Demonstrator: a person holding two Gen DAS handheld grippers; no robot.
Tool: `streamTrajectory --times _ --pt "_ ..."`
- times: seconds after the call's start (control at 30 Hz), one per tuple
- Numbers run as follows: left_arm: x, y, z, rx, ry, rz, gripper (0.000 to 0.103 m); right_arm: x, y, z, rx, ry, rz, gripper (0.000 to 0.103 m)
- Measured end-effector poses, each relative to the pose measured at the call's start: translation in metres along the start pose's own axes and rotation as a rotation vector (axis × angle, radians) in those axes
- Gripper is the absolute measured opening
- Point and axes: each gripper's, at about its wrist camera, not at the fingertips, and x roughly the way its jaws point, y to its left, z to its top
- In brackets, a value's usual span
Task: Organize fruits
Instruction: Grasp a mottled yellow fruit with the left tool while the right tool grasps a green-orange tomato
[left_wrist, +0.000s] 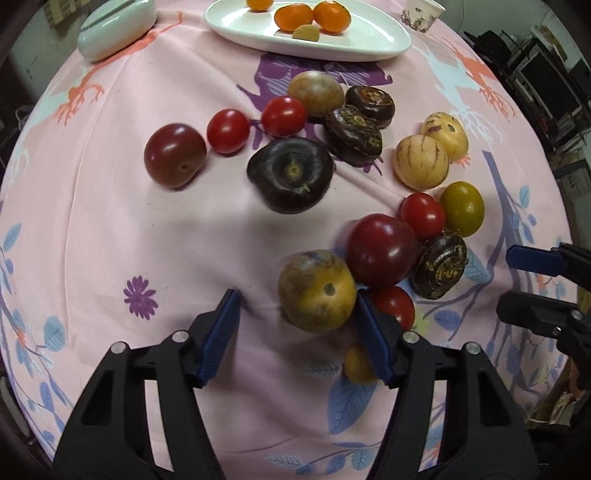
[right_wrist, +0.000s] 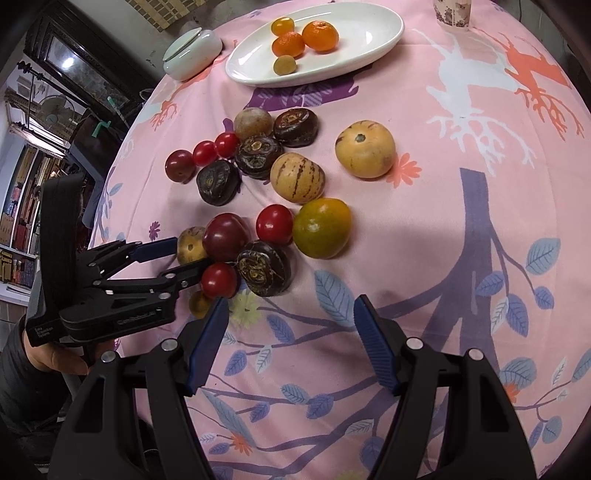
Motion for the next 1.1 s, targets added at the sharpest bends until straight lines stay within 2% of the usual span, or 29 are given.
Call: streamTrajectory --times 0.03,0.1,0.43,0.57,0.63,0.7,0.83,0.87,0.97,1.07,1.1 --pt "0.000 -0.001 0.001 0.004 -0.010 0.004 0.057 0.000 0.000 0.000 0.005 -0.002 -0.001 0.071" --pt "-0.002 0.001 0.004 -0.004 -0.016 -0.002 0.039 0.000 -0.001 -0.001 0.012 -0.004 -0.003 0.071" --pt "-0.016 0.027 -0.007 -0.082 -0.021 -0.075 0.039 -0.004 -0.006 0.001 0.013 -0.041 -0.022 0.071" --pt "-0.020 0.035 -0.010 -0.094 -0.026 -0.085 0.039 -0.009 -0.013 0.007 0.013 -0.113 -0.100 0.071" --pt "-0.013 0.039 -0.013 -0.122 -0.004 -0.100 0.038 -0.006 -0.012 0.008 -0.011 -0.110 -0.132 0.071" --pt "-0.012 0.039 -0.015 -0.125 -0.017 -0.106 0.039 -0.002 -0.010 0.010 -0.049 -0.116 -0.170 0.070" --pt "-0.010 0.043 -0.013 -0.149 -0.019 -0.132 0.039 0.012 -0.009 0.017 -0.056 -0.096 -0.173 0.070" --pt "-0.010 0.044 -0.013 -0.154 -0.020 -0.138 0.039 0.014 -0.007 0.019 -0.056 -0.095 -0.173 0.069" --pt "-0.010 0.044 -0.014 -0.149 -0.024 -0.133 0.039 0.022 -0.004 0.026 -0.061 -0.086 -0.179 0.052" --pt "-0.010 0.043 -0.015 -0.150 -0.025 -0.122 0.040 0.030 0.006 0.028 -0.113 -0.076 -0.199 0.046" --pt "-0.010 0.043 -0.014 -0.157 -0.025 -0.122 0.040 0.033 0.008 0.028 -0.122 -0.075 -0.203 0.039"
